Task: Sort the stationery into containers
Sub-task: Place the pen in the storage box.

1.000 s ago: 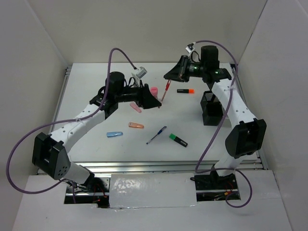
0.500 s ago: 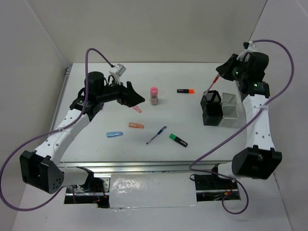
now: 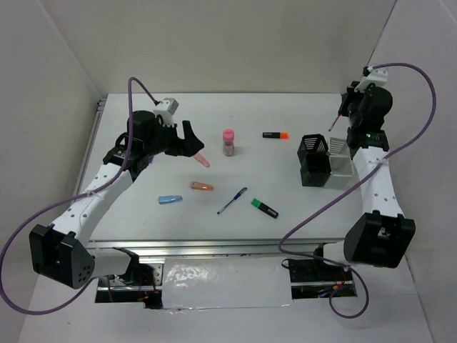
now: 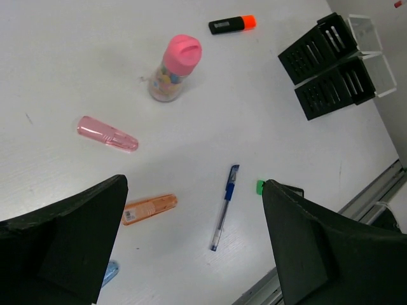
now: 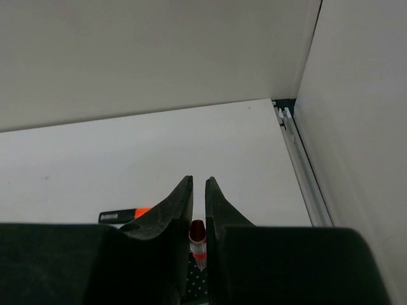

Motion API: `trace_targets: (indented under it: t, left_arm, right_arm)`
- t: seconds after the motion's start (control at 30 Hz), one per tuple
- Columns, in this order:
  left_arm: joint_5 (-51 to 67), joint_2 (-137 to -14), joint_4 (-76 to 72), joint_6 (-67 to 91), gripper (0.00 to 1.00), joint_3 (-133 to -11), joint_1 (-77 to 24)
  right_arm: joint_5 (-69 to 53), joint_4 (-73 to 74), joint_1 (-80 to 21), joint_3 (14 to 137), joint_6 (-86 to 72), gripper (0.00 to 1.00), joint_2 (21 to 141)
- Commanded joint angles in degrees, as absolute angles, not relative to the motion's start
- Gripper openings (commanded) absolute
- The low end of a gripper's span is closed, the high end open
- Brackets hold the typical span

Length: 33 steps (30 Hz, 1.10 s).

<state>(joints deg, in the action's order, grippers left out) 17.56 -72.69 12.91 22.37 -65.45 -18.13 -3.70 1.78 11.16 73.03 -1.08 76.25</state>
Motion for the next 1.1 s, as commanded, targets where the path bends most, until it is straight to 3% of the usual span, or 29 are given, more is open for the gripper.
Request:
trace_targets:
  t: [0.0,0.5,0.53,0.63,0.77,1.07]
  left_arm:
    - [15.2,-73.13,13.01,21.01,0.99,-66.28,-17.58]
    - [21.0,-71.81,10.99,15.65,0.99,-59.16,-17.75]
    - [21.01,-71.81,10.9,15.38,0.99,-58.72,-18.1]
    - [21.8,-72.16,10.98,13.81,0.99,-56.78,-20.56]
    - [18.2,-72.86,11.6,10.64,0.99,-55.02,-25.83]
    - [9.68,-81.47,16.26,8.09,0.79,-56.87,-37.17]
  right_arm:
    - [-1.23,-5.45,10.63,72.33,1.41,0.0,78.74]
    - [-4.13,-3.87,8.88,69.17,-3.25,0.01,87.27]
    - [-4.65,-3.61,8.62,68.91,-2.73,0.21,87.45]
    - [-6.06,-2.47,7.82,68.12,-2.72,0.48,88.15]
    - [-5.36,-1.94,7.3,67.85,-2.72,0.52,88.33]
    - [-7.03,5.97,8.0,74.44,-5.53,0.56,84.74]
